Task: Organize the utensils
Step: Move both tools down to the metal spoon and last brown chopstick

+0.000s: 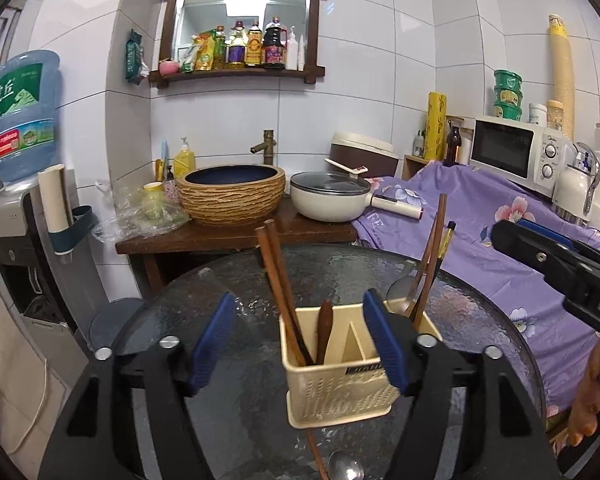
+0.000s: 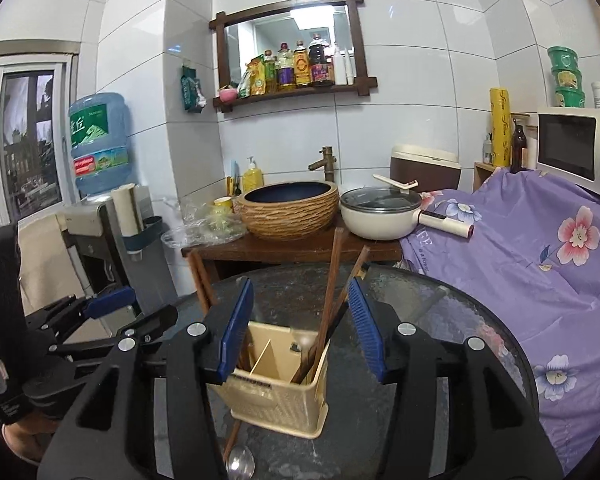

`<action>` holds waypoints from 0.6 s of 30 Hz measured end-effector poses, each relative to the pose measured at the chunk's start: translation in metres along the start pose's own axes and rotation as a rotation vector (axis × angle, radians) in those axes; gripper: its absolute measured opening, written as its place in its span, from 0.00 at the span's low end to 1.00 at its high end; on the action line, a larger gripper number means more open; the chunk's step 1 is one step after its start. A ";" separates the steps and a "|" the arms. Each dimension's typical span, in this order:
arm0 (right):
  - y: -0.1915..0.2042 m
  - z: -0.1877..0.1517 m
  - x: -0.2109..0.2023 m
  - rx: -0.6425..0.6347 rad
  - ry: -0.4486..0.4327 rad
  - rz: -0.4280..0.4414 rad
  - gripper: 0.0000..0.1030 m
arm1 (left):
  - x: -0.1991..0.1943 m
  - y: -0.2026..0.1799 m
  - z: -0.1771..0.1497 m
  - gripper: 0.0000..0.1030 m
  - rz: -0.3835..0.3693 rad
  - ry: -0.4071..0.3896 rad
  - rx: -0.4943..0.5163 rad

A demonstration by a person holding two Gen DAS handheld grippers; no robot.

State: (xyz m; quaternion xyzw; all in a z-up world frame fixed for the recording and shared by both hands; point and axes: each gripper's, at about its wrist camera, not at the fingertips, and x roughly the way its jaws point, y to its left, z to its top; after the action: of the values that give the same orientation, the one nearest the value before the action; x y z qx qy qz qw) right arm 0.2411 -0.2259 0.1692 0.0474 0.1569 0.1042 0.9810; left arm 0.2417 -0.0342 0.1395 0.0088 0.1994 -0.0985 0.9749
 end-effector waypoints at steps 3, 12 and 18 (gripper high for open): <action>0.006 -0.017 -0.011 -0.028 0.021 -0.007 0.49 | -0.005 0.004 -0.014 0.67 0.017 0.008 0.009; 0.016 -0.088 -0.001 -0.102 0.191 0.013 0.49 | 0.011 0.036 -0.078 0.67 0.050 0.181 -0.034; 0.027 -0.135 0.026 -0.111 0.339 0.061 0.49 | 0.024 0.043 -0.120 0.65 0.053 0.299 -0.045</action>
State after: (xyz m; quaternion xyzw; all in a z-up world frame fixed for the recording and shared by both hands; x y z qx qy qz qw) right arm 0.2173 -0.1857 0.0374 -0.0206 0.3126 0.1488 0.9379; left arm 0.2254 0.0106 0.0191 0.0066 0.3442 -0.0659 0.9366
